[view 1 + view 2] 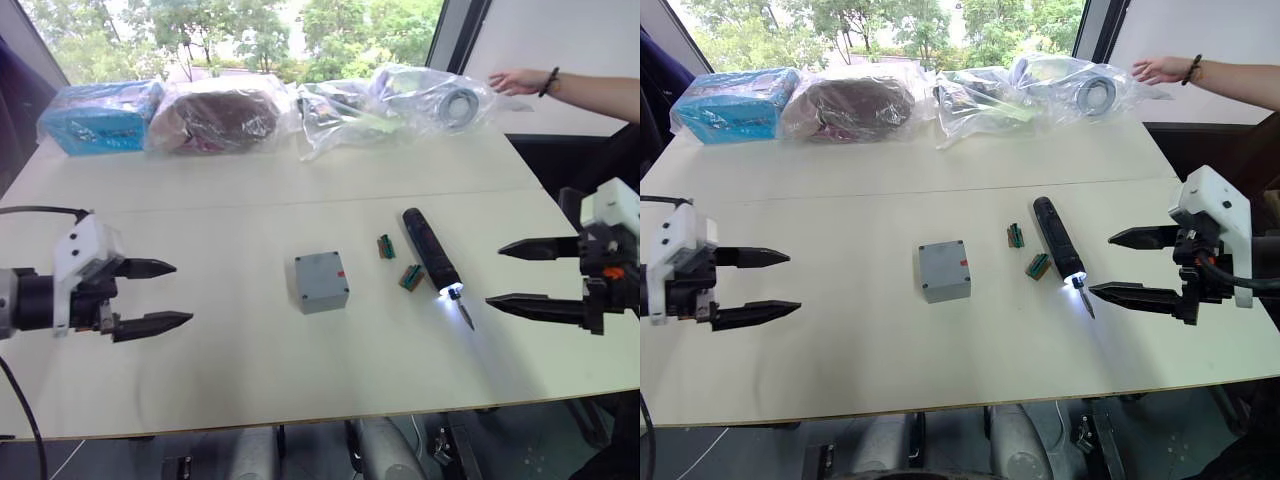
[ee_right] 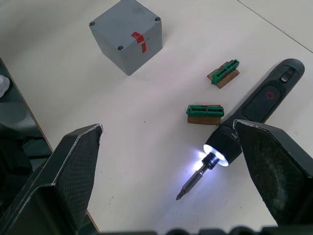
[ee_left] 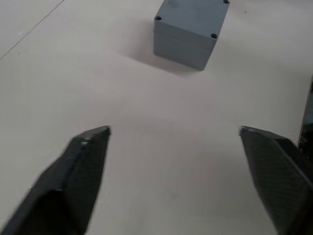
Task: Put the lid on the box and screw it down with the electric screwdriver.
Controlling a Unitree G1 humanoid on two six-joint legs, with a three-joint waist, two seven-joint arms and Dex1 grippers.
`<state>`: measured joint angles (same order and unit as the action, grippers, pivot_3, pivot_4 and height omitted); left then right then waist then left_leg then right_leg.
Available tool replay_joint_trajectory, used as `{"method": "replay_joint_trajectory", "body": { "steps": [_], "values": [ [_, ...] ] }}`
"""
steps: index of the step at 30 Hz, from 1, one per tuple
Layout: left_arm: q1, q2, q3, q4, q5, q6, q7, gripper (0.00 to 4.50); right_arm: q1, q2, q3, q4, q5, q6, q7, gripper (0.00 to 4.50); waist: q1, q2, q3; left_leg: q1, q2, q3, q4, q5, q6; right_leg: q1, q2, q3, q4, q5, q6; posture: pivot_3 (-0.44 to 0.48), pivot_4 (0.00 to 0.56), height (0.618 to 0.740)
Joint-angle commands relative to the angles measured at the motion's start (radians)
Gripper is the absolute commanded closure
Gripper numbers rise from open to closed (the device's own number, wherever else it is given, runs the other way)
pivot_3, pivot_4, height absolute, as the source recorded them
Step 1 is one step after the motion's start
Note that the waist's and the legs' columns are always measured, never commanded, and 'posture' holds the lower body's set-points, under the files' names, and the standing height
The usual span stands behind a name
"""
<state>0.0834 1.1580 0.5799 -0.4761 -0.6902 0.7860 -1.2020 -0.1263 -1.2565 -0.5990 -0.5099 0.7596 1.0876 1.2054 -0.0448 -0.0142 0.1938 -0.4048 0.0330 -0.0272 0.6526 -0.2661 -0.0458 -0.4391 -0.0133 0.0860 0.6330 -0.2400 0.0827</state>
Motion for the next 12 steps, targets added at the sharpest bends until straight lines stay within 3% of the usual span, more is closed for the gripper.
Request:
{"method": "replay_joint_trajectory", "body": {
  "steps": [1,12],
  "values": [
    [0.028,0.019,0.072,-0.026,-0.008,0.001,-0.041,0.14,-0.013,-0.041,-0.031,-0.004,0.025,0.0,0.009,0.0,0.0,0.0,0.0,0.0,0.0,0.0,0.0,0.0,0.0,0.0,0.0,0.0,0.0,0.0,0.0,0.0,0.15,0.74],
    [0.061,0.004,0.091,-0.028,0.015,-0.04,-0.06,0.14,-0.007,-0.055,0.001,0.004,0.015,-0.041,0.004,0.0,0.0,0.0,0.0,0.0,0.0,0.0,0.0,0.0,0.0,0.0,0.0,0.0,0.0,0.0,0.0,0.0,0.15,0.74]
  ]
}}
